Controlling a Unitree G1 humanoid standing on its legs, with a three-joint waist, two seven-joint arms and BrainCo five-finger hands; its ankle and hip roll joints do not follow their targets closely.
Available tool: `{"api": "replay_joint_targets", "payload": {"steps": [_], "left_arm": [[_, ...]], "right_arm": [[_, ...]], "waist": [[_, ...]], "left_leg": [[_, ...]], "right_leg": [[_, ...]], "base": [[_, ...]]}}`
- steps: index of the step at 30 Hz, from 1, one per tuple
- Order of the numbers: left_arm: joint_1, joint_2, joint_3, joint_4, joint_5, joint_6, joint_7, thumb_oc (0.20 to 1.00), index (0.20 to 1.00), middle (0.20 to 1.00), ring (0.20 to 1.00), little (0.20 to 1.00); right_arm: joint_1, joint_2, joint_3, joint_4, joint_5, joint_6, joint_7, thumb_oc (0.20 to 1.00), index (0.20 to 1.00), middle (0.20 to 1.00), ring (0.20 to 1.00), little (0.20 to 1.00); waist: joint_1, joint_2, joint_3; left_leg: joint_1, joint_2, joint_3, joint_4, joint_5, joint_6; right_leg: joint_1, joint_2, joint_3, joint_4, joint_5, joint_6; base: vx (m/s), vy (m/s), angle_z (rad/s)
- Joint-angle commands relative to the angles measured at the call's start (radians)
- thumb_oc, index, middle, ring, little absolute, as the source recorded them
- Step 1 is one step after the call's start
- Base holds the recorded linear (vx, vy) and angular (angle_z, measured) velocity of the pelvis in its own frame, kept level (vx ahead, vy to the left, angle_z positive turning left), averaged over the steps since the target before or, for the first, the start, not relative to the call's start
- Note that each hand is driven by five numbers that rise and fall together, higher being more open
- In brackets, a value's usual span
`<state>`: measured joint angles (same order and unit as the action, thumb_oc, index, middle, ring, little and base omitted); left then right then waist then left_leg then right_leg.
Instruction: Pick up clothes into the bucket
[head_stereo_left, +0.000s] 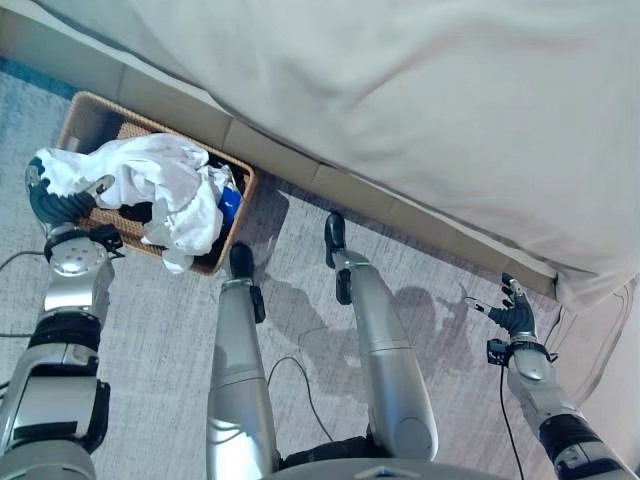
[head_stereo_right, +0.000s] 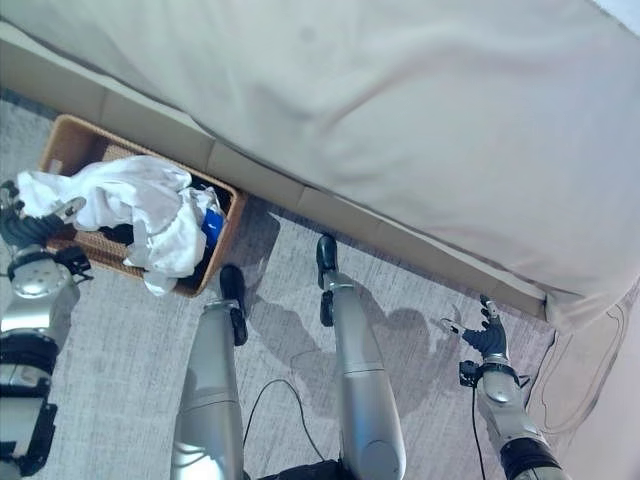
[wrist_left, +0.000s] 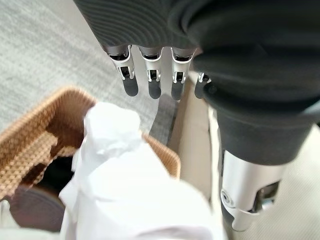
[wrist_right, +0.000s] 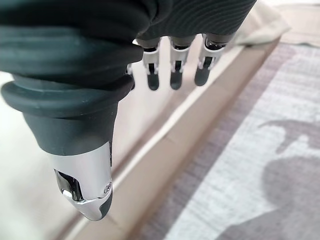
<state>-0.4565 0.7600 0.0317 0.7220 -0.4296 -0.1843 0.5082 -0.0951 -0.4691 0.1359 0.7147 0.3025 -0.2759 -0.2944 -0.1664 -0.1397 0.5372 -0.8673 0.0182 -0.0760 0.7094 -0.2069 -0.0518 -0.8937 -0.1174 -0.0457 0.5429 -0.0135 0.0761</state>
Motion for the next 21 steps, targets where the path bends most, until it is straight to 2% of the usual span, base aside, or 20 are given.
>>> {"api": "replay_joint_targets", "payload": {"steps": [1,6,7,8,10,12,14,17,18,20,21], "left_arm": [[0.04,0.012,0.058,-0.031,0.077,-0.03,0.046,1.0,1.0,1.0,1.0,1.0],[0.137,-0.02,0.064,0.005,0.212,0.007,0.004,1.0,1.0,1.0,1.0,1.0],[0.138,-0.02,0.063,0.005,0.212,0.006,0.004,1.0,1.0,1.0,1.0,1.0],[0.172,-0.023,0.062,0.012,0.278,0.026,-0.022,1.0,1.0,1.0,1.0,1.0],[0.208,-0.051,0.072,0.01,0.307,0.029,-0.04,1.0,1.0,1.0,1.0,1.0],[0.257,-0.084,0.08,-0.014,0.305,0.016,-0.056,1.0,1.0,1.0,1.0,1.0],[0.322,-0.145,0.102,-0.078,0.215,-0.042,-0.094,1.0,1.0,1.0,1.0,1.0],[0.375,-0.235,0.12,-0.084,0.026,-0.12,-0.201,1.0,1.0,1.0,1.0,1.0],[0.395,-0.268,0.12,-0.1,-0.027,-0.129,-0.244,1.0,1.0,1.0,1.0,1.0],[0.426,-0.317,0.11,-0.088,-0.042,-0.131,-0.287,1.0,1.0,1.0,1.0,1.0],[0.427,-0.317,0.11,-0.088,-0.042,-0.131,-0.287,1.0,1.0,1.0,1.0,1.0]], "right_arm": [[0.01,-0.056,-0.003,0.013,-0.023,0.018,-0.017,1.0,1.0,1.0,1.0,1.0],[0.001,-0.04,-0.035,0.067,-0.042,0.037,-0.005,1.0,1.0,1.0,1.0,1.0],[0.003,-0.04,-0.035,0.066,-0.042,0.037,-0.005,1.0,1.0,1.0,1.0,1.0],[0.002,-0.035,-0.054,0.09,-0.051,0.047,0.002,1.0,1.0,1.0,1.0,1.0],[0.009,-0.03,-0.071,0.1,-0.07,0.059,0.008,1.0,1.0,1.0,1.0,1.0],[0.022,-0.025,-0.087,0.12,-0.076,0.072,0.02,1.0,1.0,1.0,1.0,1.0],[0.045,-0.017,-0.106,0.126,-0.081,0.081,0.031,1.0,1.0,1.0,1.0,1.0],[0.067,0.005,-0.117,0.133,-0.083,0.086,0.057,1.0,1.0,1.0,1.0,1.0],[0.073,0.022,-0.128,0.133,-0.059,0.08,0.068,1.0,1.0,1.0,1.0,1.0],[0.091,0.049,-0.142,0.149,-0.03,0.076,0.095,1.0,1.0,1.0,1.0,1.0],[0.091,0.049,-0.142,0.149,-0.03,0.076,0.095,1.0,1.0,1.0,1.0,1.0]], "waist": [[0.05,0.01,-0.017],[0.072,0.038,-0.017],[0.073,0.037,-0.017],[0.079,0.046,-0.017],[0.083,0.05,-0.017],[0.087,0.063,-0.067],[0.096,0.078,-0.119],[0.1,0.092,-0.196],[0.1,0.094,-0.218],[0.101,0.1,-0.258],[0.102,0.1,-0.258]], "left_leg": [[0.086,-0.032,0.005,-0.062,0.028,0.008],[0.343,-0.048,0.028,-0.227,0.066,0.0],[0.348,-0.048,0.028,-0.231,0.068,0.0],[0.449,-0.054,0.042,-0.301,0.082,0.002],[0.548,-0.063,0.051,-0.376,0.107,0.003],[0.608,-0.068,0.06,-0.433,0.116,0.007],[0.664,-0.072,0.066,-0.469,0.114,0.01],[0.738,-0.083,0.078,-0.521,0.119,0.014],[0.758,-0.083,0.082,-0.527,0.115,0.017],[0.802,-0.084,0.089,-0.541,0.107,0.021],[0.803,-0.084,0.089,-0.542,0.107,0.021]], "right_leg": [[0.122,-0.065,-0.032,-0.177,0.074,0.071],[0.368,-0.069,-0.04,-0.299,0.105,0.078],[0.372,-0.069,-0.04,-0.302,0.106,0.078],[0.466,-0.063,-0.04,-0.351,0.12,0.08],[0.557,-0.06,-0.043,-0.406,0.138,0.085],[0.607,-0.056,-0.04,-0.441,0.146,0.088],[0.662,-0.051,-0.041,-0.474,0.149,0.09],[0.719,-0.05,-0.035,-0.506,0.146,0.094],[0.734,-0.052,-0.033,-0.508,0.144,0.095],[0.77,-0.052,-0.026,-0.505,0.131,0.096],[0.77,-0.052,-0.026,-0.506,0.131,0.096]], "base": [[-0.06,-0.016,0.04],[0.04,0.022,0.01],[0.1,0.046,0.0],[0.09,0.034,0.0],[0.12,0.034,-0.09],[0.15,0.021,-0.13],[0.16,0.018,-0.11],[0.11,0.036,-0.08],[0.09,0.021,-0.13],[0.09,0.022,-0.12],[0.1,0.024,-0.16]]}}
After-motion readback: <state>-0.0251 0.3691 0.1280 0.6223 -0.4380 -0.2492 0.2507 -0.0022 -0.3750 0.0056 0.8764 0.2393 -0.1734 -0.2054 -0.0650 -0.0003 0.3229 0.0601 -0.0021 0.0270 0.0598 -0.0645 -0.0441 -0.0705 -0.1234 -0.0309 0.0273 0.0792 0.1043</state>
